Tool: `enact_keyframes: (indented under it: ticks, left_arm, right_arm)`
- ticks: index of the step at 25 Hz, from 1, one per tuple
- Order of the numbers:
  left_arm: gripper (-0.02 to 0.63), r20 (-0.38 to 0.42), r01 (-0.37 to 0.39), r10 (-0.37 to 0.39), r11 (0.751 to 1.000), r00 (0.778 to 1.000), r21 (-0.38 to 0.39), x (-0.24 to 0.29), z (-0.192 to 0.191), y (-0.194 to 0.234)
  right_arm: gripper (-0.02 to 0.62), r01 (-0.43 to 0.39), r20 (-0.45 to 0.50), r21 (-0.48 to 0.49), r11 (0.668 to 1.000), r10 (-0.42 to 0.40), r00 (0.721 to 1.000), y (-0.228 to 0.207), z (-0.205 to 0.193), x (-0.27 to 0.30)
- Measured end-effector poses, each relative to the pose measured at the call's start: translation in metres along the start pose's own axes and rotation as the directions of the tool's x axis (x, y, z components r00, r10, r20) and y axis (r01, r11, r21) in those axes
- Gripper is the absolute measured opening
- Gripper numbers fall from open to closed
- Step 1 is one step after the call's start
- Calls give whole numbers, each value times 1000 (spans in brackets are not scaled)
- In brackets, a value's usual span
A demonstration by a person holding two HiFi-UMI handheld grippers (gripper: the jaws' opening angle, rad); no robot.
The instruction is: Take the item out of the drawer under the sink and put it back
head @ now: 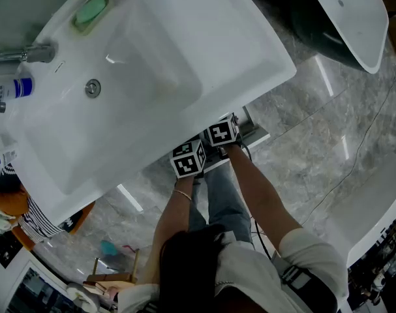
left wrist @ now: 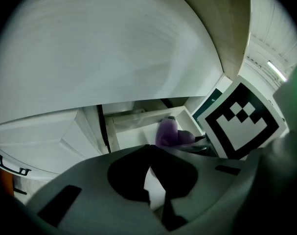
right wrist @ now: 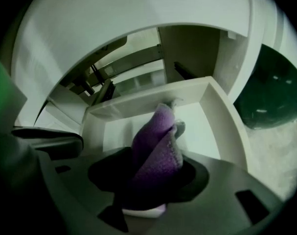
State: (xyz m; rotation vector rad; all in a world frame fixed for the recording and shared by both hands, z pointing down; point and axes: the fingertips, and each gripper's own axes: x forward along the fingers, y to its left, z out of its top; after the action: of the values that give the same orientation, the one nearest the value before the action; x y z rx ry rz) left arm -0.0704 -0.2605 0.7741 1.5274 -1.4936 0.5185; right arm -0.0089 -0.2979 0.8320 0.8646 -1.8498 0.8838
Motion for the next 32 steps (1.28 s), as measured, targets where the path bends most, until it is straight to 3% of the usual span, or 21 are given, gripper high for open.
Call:
enact_keyframes:
  ticks: [2,9,14,19,24,32]
  left_arm:
    - [5,1,3,-3,1000,1000,1,1,0,0]
    - [5,-17,-16,16,1000,1000,-1,-2,-5,3]
    - [5,-13,-13,13,1000,1000,5,-7,-2,-1]
    - [5,-2,-7,7,1000,1000,29,-12,3,-2]
    - [5,8,14,-14,999,1000,47,-25,7,-14]
    - [5,35,57,-60,995,998,84,-53,19,-30]
  right_arm:
    - [187,10,-12,-6,1000,-10,1000,-2,-5,4]
    - [101,9,-19,-17,1000,-9,1000,-8,-9,13]
    - [89,32,-8,21,999,-32,999,-14,-2,-2]
    - [84,47,85,31,998,-50,995,-18,16,-18]
    - [84,34,81,61,998,-39,996,-7,16,-47]
    - [84,34,155,94,995,-48,987,9,17,-94]
